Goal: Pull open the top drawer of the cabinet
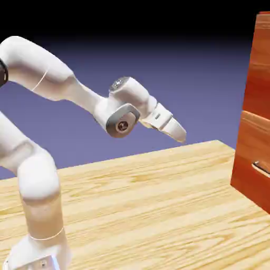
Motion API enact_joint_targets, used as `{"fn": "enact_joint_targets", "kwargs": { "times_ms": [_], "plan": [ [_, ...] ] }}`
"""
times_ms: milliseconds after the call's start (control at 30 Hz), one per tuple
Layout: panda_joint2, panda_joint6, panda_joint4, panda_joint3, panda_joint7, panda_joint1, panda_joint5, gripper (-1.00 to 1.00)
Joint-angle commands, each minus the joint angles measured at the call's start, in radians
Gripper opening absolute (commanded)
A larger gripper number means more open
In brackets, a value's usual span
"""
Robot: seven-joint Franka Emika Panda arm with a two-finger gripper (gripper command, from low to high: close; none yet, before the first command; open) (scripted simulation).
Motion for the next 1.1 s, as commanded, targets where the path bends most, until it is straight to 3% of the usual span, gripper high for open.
{"fn": "enact_joint_targets", "kwargs": {
  "times_ms": [0,1067],
  "plan": [
    [0.000,0.008,0.019,-0.034,0.015,0.036,0.003,0.00],
    [0.000,0.256,0.627,-1.109,0.479,1.196,0.115,0.00]
  ]
}}
